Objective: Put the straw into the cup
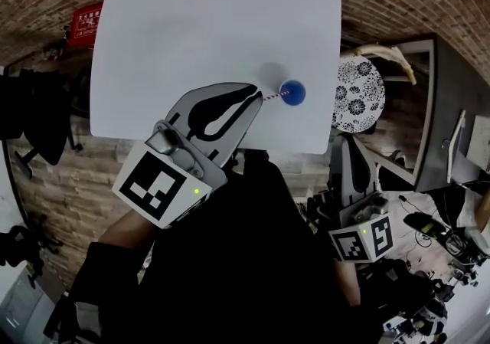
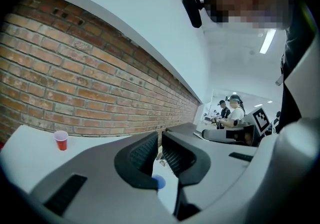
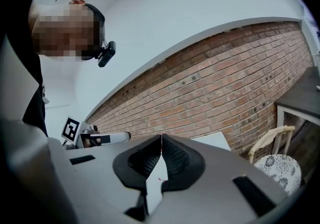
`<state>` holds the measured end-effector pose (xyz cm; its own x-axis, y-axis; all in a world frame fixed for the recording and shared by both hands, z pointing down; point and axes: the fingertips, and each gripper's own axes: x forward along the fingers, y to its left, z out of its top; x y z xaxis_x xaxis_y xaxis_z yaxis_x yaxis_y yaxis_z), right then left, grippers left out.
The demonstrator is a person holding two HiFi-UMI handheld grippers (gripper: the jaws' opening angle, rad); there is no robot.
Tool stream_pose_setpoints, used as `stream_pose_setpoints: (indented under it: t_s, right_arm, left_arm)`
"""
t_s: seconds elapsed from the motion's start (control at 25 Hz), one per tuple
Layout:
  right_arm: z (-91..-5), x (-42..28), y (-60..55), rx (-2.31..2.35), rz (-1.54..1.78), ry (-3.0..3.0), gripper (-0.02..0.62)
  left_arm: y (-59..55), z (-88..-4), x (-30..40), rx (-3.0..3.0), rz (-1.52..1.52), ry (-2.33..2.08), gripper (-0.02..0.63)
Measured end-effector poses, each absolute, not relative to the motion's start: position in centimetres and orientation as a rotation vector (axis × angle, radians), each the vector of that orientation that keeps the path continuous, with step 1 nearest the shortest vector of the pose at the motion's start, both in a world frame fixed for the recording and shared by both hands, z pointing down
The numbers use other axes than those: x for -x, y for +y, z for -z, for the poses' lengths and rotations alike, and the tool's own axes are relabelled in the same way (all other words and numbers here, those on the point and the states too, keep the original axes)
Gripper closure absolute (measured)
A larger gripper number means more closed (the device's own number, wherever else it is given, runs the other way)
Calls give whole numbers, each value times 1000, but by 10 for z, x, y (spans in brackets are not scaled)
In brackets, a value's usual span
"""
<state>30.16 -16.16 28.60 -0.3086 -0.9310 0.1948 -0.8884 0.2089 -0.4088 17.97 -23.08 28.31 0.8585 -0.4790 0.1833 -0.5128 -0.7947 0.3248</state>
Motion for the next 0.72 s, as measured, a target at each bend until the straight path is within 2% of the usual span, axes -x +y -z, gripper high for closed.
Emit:
stream_pose_setpoints:
  t_s: [0.72]
  right_arm:
    - [-278, -296, -138, 1803, 631, 2365, 568]
  left_arm:
    - [-210, -293, -178, -2665, -182, -681, 566]
